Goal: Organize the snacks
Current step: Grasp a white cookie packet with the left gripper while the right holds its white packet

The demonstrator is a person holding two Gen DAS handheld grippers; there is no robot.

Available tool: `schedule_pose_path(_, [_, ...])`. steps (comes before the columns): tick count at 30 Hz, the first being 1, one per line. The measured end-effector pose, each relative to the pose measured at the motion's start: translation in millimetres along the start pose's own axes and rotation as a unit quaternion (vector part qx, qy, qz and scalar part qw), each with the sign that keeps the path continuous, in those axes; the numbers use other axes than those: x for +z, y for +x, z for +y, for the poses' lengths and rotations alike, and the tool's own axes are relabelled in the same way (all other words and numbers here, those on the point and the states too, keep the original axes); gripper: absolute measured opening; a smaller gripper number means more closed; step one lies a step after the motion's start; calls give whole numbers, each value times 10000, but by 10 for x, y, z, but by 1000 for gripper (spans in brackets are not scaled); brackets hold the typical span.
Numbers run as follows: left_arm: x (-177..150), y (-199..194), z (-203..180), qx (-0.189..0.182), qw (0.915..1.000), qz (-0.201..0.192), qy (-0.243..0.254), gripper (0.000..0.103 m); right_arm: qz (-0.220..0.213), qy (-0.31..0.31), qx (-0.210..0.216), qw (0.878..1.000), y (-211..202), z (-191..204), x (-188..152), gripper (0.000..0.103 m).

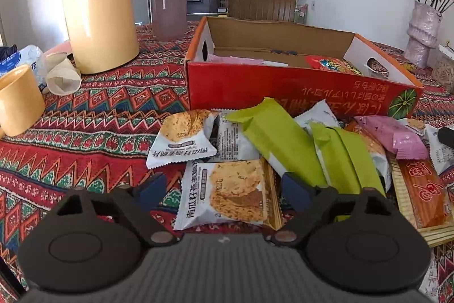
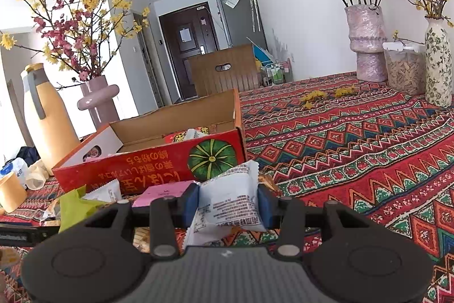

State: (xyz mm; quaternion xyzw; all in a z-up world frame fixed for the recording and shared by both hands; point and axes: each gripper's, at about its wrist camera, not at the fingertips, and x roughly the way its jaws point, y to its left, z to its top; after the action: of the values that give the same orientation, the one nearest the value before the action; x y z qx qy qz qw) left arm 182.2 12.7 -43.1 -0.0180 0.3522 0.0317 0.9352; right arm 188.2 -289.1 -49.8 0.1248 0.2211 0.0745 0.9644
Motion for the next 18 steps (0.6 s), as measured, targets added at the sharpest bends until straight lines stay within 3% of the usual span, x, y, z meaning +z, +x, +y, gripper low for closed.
schedule_pose_path(4, [-9, 8, 24, -66, 10000, -15, -56, 86, -12, -1, 27, 10000, -5, 6, -4, 43])
schedule_pose_path(9, [-29, 18, 23, -192, 9998, 15, -41, 73, -9, -5, 28, 10000, -2, 5, -7, 43])
schedule_pose_path(18, [-49, -16, 23, -282, 9995, -93, -63, 60, -2, -43, 12, 10000, -2, 12, -15, 44])
